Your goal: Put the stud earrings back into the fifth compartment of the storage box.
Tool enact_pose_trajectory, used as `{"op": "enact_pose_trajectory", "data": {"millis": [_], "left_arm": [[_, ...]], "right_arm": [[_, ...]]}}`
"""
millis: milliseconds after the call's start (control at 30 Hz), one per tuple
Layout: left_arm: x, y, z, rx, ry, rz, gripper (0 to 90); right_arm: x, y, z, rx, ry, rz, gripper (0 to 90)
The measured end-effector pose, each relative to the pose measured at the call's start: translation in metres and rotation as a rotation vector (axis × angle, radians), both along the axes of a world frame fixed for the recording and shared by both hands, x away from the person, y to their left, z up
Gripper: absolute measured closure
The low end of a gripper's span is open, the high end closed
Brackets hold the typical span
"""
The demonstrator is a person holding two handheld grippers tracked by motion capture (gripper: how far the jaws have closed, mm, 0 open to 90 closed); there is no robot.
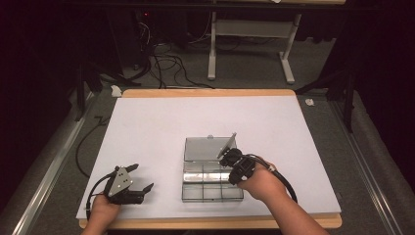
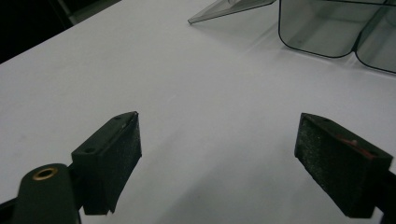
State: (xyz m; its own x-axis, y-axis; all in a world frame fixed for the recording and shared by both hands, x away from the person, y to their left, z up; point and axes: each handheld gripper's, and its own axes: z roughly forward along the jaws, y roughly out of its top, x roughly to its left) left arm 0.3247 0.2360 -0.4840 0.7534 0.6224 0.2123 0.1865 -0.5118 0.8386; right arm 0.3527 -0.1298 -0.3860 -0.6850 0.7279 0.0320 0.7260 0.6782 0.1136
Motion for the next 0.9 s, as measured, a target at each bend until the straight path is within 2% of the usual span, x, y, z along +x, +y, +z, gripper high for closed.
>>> {"op": "enact_pose_trajectory", "data": {"millis": [167,200,233,267,567,900], "left_arm": [[0.0,0.0,0.0,-0.001,0.003,0.001,15.0],[0.0,0.0,0.0,-0.001,0.001,-0.001,15.1],[0.0,0.0,0.0,-0.001,0.002,-0.002,15.1],[0.001,0.0,0.0,-0.003,0.006,0.0,15.0],[0.001,0.0,0.0,-0.009,0.014,0.004,15.0],[0.001,0.0,0.0,-0.006,0.008,-0.002,15.0]], "right_arm": [[0.001,0.013,-0.004,0.004,0.007,0.018,86.8],[0.002,0.015,-0.004,0.004,0.002,0.038,86.8],[0.002,0.018,-0.005,0.006,0.011,0.025,86.8],[0.003,0.02,-0.006,0.008,0.008,0.049,86.8],[0.004,0.041,-0.013,0.013,0.02,0.077,86.8],[0.004,0.053,-0.023,0.007,0.037,0.098,86.8]]}}
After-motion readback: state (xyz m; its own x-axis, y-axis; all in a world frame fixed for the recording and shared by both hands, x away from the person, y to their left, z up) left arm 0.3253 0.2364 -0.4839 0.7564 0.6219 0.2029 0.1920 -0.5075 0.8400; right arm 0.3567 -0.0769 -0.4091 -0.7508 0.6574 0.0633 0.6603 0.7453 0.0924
